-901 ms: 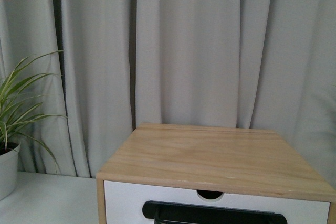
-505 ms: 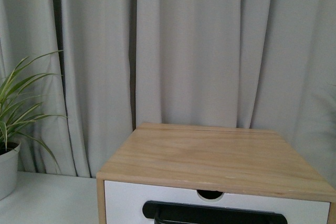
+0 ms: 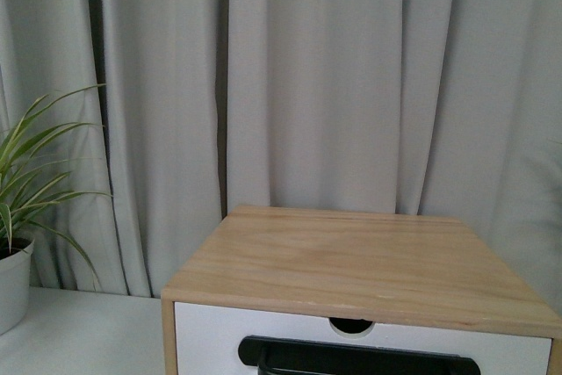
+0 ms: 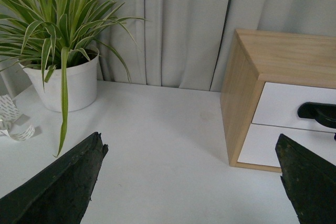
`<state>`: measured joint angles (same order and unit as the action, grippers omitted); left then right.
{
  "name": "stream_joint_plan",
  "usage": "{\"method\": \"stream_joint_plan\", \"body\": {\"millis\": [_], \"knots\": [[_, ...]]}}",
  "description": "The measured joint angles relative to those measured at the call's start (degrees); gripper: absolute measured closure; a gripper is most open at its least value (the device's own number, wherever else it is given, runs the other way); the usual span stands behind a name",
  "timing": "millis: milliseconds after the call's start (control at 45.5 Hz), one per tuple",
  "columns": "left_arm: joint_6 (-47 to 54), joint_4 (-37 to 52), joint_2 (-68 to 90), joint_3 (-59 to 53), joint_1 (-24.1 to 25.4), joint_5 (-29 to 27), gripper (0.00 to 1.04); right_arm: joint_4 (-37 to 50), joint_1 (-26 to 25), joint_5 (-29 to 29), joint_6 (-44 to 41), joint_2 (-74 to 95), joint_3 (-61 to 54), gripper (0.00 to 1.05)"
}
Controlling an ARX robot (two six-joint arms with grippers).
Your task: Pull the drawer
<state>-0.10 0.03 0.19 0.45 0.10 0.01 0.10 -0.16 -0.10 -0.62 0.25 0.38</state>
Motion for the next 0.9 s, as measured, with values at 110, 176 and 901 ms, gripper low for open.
{"method": "stream_joint_plan", "body": {"millis": [110, 176, 901], "knots": [[0.0, 0.0, 0.0, 0.0, 0.0, 0.0, 0.06, 0.0, 0.0, 0.0, 0.0, 0.0, 0.0, 0.09], [0.0, 0.0, 0.0, 0.0, 0.0, 0.0, 0.06, -0.2, -0.2, -1.0, -0.2, 0.1, 0.0, 0.09], [51.5, -9.5, 44.3, 24.5, -1.2, 46.4, 0.06, -15.7, -10.8, -45.3, -48.2, 42.4, 26.3, 0.09]]}}
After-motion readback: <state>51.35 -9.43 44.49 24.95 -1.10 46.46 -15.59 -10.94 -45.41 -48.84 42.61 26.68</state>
